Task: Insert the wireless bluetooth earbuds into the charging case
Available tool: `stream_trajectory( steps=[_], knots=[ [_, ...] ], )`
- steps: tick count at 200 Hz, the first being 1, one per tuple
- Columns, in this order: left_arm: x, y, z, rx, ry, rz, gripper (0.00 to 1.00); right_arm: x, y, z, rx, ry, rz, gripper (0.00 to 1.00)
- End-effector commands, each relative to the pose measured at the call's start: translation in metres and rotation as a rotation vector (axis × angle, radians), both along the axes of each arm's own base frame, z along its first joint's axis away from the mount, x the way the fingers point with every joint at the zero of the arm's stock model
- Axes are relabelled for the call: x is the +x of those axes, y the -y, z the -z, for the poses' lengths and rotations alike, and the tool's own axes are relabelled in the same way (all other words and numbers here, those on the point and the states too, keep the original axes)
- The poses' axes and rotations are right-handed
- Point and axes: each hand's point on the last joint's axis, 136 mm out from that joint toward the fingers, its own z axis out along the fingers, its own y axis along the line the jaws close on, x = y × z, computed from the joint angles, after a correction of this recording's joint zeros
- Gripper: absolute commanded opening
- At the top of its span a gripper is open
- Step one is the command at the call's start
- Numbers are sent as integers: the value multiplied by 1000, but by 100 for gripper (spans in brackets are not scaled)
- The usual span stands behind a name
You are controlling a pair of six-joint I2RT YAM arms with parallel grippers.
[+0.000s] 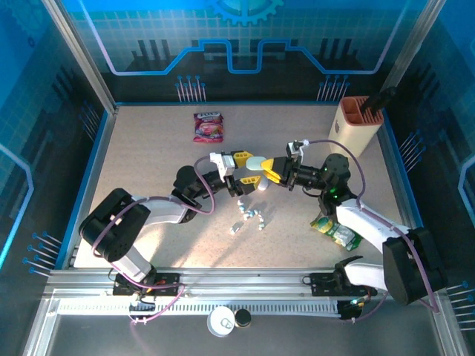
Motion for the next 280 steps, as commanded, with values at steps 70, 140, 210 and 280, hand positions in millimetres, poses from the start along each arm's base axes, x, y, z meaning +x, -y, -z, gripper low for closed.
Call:
stream_trajectory(
  steps=[70,140,210,280],
  knots=[
    [-10,2,-27,-46,65,47,64,2,5,-4,62,16,9,18],
    [-12,4,-25,-40,62,65,52,-2,5,-2,50,8,1,19],
    [-14,3,-20,-32,47,72,40,-3,6,-3,23,29,9,30],
    [-18,-1,-14,-28,5,90,40,0,28,8,-188,179,74,80]
  ],
)
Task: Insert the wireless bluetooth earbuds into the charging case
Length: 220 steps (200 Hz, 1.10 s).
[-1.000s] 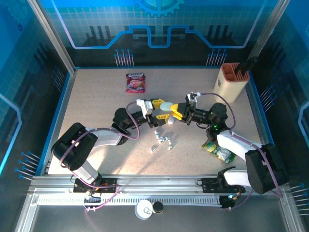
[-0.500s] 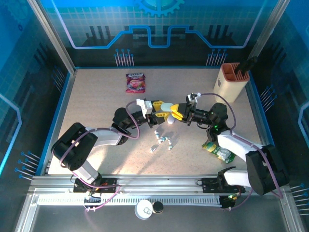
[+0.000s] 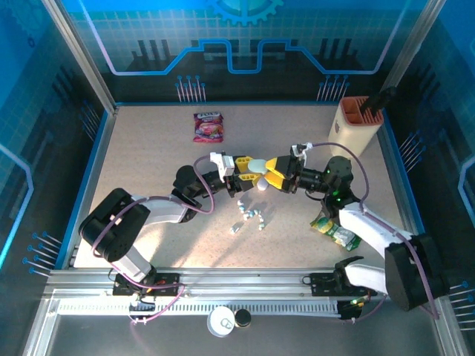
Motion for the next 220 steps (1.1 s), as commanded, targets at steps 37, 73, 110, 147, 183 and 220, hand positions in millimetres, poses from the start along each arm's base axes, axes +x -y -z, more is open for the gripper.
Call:
stream_trajectory(
  steps=[37,73,110,147,183,220],
  knots=[
    [-24,-10,-2,-1,-49,120,41,-12,30,-13,-381,534,0,91],
    [-39,-12,5,40,-96,188,42,-32,29,-22,-669,998,-62,97],
    [-43,-12,8,52,-116,215,42,-46,12,-36,-738,1280,-191,99],
    [-46,-10,7,55,-107,255,42,-36,-10,-26,-815,1377,-327,100],
    [-45,-13,0,26,-102,254,42,-19,-23,-19,-838,1384,-364,100],
    [-44,-13,3,28,-96,250,42,-9,-26,-14,-861,1371,-368,100]
  ],
)
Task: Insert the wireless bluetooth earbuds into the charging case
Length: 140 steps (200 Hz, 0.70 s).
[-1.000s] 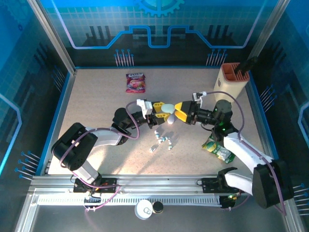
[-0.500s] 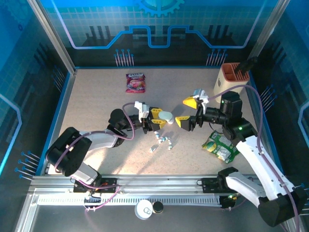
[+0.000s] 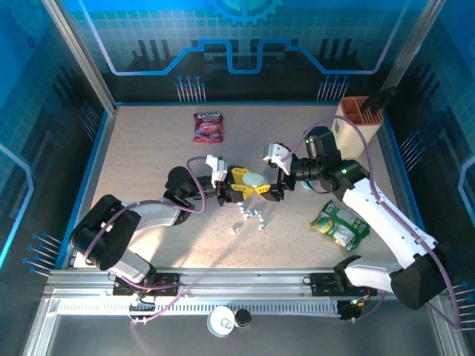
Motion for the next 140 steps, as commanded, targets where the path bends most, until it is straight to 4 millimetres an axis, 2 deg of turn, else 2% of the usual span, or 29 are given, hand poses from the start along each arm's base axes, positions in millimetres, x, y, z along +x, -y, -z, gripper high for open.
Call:
stream_trajectory(
  steps=[1,24,53,90,115,140],
  knots=[
    [-3,-1,-4,-16,32,22,42,5,-3,-10,-19,54,-6,100],
    [-1,-1,5,-2,31,25,42,20,2,-14,-4,72,65,100],
    [1,-2,11,9,30,25,42,21,5,-26,58,29,62,100],
    [1,-4,7,7,39,37,41,24,6,-29,79,-4,75,100],
    [-2,-4,4,5,36,47,41,33,8,-26,65,-14,115,99],
    [-3,-4,2,3,36,55,41,45,11,-31,86,-22,177,99]
  ],
)
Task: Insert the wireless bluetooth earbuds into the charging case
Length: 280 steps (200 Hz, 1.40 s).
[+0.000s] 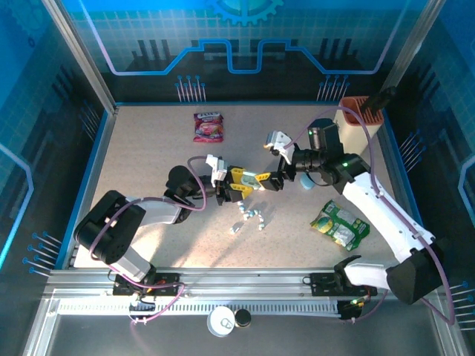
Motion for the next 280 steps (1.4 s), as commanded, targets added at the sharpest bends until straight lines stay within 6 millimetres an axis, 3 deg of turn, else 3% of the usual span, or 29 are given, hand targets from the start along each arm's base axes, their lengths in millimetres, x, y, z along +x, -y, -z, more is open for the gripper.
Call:
stream_trajectory(
  steps=[1,24,62,127,168,232,253,280],
  knots=[
    [-10,-1,-12,-19,53,46,41,20,5,-15,31,7,86,99],
    [-10,-1,-14,-22,53,45,41,22,6,-19,51,-45,94,95],
    [-9,-1,-19,-30,58,44,41,1,-5,-12,26,-86,-31,90],
    [-8,-1,-25,-40,59,39,41,1,-12,4,2,-125,-53,75],
    [-3,-1,-28,-49,61,14,41,-1,-17,11,-10,-122,-79,55],
    [7,-3,-26,-54,48,-35,41,-2,-19,10,-10,-61,-80,7],
    [10,-4,-27,-62,42,-54,41,-2,-20,4,8,-12,-68,0],
    [11,-6,-31,-70,50,-66,45,-2,-21,-3,15,48,-43,0]
  ],
)
